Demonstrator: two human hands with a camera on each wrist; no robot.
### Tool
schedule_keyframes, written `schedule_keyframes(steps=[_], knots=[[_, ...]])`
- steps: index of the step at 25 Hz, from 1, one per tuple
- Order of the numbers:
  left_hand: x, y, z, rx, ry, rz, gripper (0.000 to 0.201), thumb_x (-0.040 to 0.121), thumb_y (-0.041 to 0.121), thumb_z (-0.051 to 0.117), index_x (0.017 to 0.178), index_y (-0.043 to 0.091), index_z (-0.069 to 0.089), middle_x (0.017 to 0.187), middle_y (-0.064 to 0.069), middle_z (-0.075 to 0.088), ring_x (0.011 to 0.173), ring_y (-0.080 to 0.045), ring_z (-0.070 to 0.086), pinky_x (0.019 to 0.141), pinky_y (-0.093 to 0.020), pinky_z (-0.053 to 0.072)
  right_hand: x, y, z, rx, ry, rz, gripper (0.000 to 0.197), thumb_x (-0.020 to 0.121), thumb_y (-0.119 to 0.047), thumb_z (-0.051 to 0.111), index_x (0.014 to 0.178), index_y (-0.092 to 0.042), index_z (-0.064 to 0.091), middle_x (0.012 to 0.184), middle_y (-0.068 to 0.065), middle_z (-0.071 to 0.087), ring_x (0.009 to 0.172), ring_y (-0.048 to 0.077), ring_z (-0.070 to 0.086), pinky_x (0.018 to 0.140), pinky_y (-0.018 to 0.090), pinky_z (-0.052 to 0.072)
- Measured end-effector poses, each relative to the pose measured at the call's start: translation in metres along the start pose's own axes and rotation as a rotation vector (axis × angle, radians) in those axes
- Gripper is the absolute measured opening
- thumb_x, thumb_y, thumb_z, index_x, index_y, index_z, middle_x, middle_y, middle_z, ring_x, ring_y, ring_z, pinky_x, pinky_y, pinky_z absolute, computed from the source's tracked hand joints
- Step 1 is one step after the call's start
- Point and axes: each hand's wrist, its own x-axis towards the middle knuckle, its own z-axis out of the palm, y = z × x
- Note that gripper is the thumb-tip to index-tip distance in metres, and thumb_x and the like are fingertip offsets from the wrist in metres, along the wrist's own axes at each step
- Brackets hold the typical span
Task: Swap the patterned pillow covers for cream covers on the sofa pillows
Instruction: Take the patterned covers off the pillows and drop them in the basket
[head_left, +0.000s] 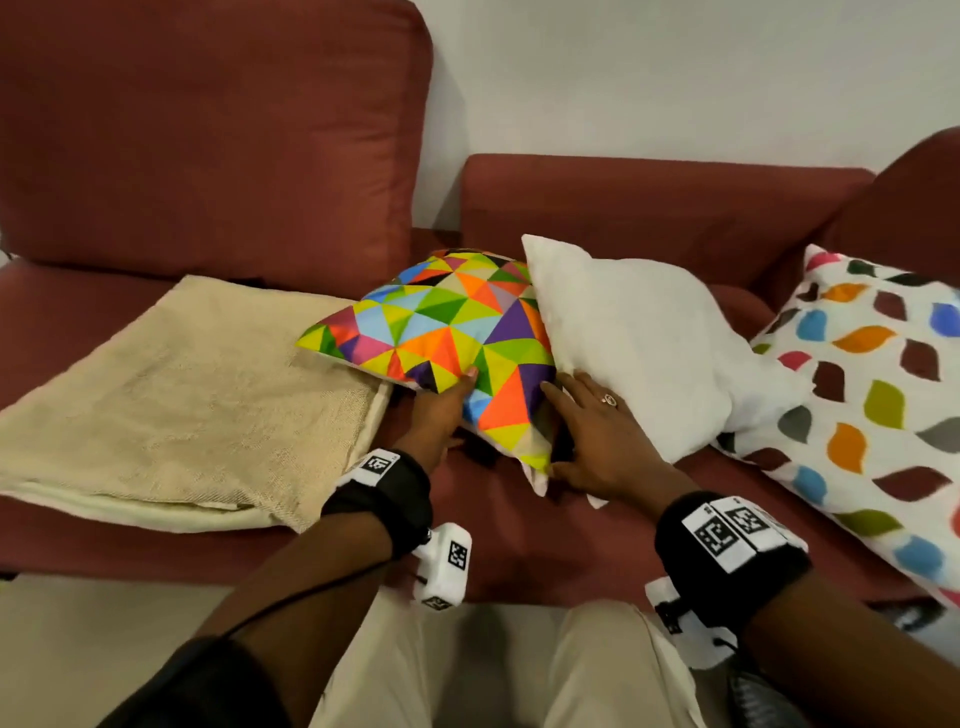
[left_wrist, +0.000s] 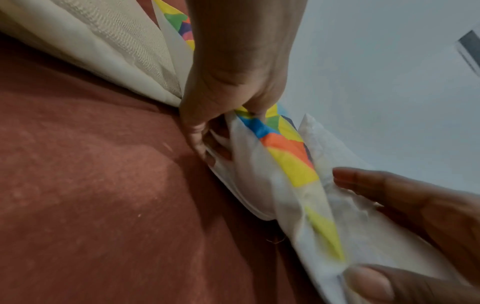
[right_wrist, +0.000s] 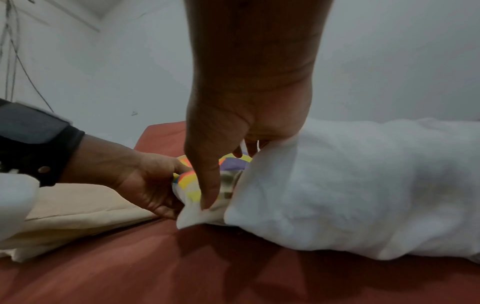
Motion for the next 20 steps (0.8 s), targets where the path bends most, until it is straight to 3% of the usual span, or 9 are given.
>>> schedule_keyframes(steps=[3, 6, 8, 10, 12, 13, 15, 17, 20], knots=[[-0.004, 0.037, -0.006, 0.054, 0.163, 0.367, 0.045, 0.064, 0.046, 0.066, 0.095, 0.014, 0.068, 0.100, -0.008, 0.071, 0.099, -0.031, 0.066, 0.091, -0.048, 0.051, -0.005, 0.005, -0.015, 0.169, 0.006, 0.081, 0.101, 0.079, -0.079, 0.042, 0.153, -0.013, 0.025, 0.161, 0.004, 0.022, 0.150, 0.021, 0.013, 0.120, 0.037, 0.014], [-0.033, 0.097, -0.039, 0.005, 0.155, 0.606, 0.027, 0.071, 0.020, 0.066, 0.098, 0.021, 0.069, 0.101, -0.007, 0.072, 0.099, -0.029, 0.068, 0.092, -0.047, 0.052, 0.002, -0.005, -0.020, 0.477, -0.050, 0.160, 0.082, 0.089, -0.074, 0.036, 0.143, -0.013, 0.045, 0.150, 0.003, 0.044, 0.142, 0.020, 0.035, 0.118, 0.037, 0.024], [-0.058, 0.132, -0.064, 0.030, 0.011, 0.760, 0.034, 0.075, 0.006, 0.065, 0.109, 0.008, 0.068, 0.107, -0.014, 0.070, 0.100, -0.030, 0.067, 0.091, -0.044, 0.054, 0.010, -0.032, -0.027, 0.905, -0.065, 0.173, 0.069, 0.091, -0.075, 0.033, 0.131, -0.025, 0.057, 0.136, -0.006, 0.058, 0.128, 0.007, 0.051, 0.113, 0.037, 0.036], [-0.095, 0.152, -0.082, 0.214, -0.168, 0.887, 0.039, 0.079, -0.002, 0.066, 0.118, -0.004, 0.064, 0.113, -0.012, 0.068, 0.098, -0.013, 0.067, 0.088, -0.032, 0.053, 0.013, -0.065, -0.053, 1.293, -0.040, 0.199, 0.043, 0.097, -0.064, 0.027, 0.113, -0.041, 0.059, 0.119, -0.013, 0.064, 0.110, -0.002, 0.058, 0.103, 0.032, 0.046], [-0.135, 0.157, -0.090, 0.499, -0.340, 0.999, 0.036, 0.082, -0.004, 0.066, 0.119, -0.002, 0.064, 0.113, -0.004, 0.068, 0.097, 0.003, 0.061, 0.088, -0.021, 0.049, 0.004, -0.090, -0.083, 1.518, 0.033, 0.301, 0.045, 0.085, -0.073, 0.029, 0.098, -0.042, 0.058, 0.103, -0.010, 0.065, 0.101, 0.012, 0.061, 0.098, 0.043, 0.049], [-0.151, 0.156, -0.091, 0.651, -0.399, 1.051, 0.031, 0.083, 0.000, 0.067, 0.114, 0.003, 0.067, 0.108, 0.002, 0.070, 0.096, 0.007, 0.059, 0.086, -0.021, 0.050, 0.000, -0.092, -0.091, 1.586, 0.078, 0.341, 0.059, 0.074, -0.080, 0.035, 0.108, -0.038, 0.060, 0.109, -0.003, 0.067, 0.104, 0.020, 0.062, 0.096, 0.048, 0.050], [-0.183, 0.149, -0.086, 0.980, -0.498, 1.154, 0.023, 0.078, 0.002, 0.063, 0.089, 0.023, 0.066, 0.082, 0.019, 0.067, 0.080, 0.015, 0.055, 0.075, -0.026, 0.050, -0.011, -0.084, -0.096, 1.593, 0.192, 0.351, 0.105, 0.062, -0.081, 0.057, 0.150, -0.031, 0.030, 0.141, 0.007, 0.054, 0.117, 0.026, 0.060, 0.094, 0.048, 0.052], [-0.215, 0.139, -0.073, 1.392, -0.570, 1.168, 0.025, 0.063, 0.004, 0.054, 0.075, 0.026, 0.048, 0.065, 0.009, 0.054, 0.064, -0.002, 0.047, 0.079, -0.038, 0.049, -0.044, -0.075, -0.102, 1.418, 0.368, 0.411, 0.133, 0.060, -0.061, 0.080, 0.155, -0.023, -0.004, 0.158, 0.007, 0.029, 0.133, 0.025, 0.047, 0.106, 0.048, 0.043], [-0.259, 0.112, -0.043, 1.921, -0.696, 1.099, 0.027, 0.066, 0.010, 0.054, 0.090, 0.021, 0.061, 0.087, -0.006, 0.063, 0.087, -0.027, 0.056, 0.108, -0.052, 0.032, -0.108, -0.045, -0.096, 1.027, 0.730, 0.289, 0.094, 0.061, -0.022, 0.067, 0.147, -0.012, 0.031, 0.143, 0.003, 0.046, 0.126, 0.010, 0.051, 0.107, 0.034, 0.042]])
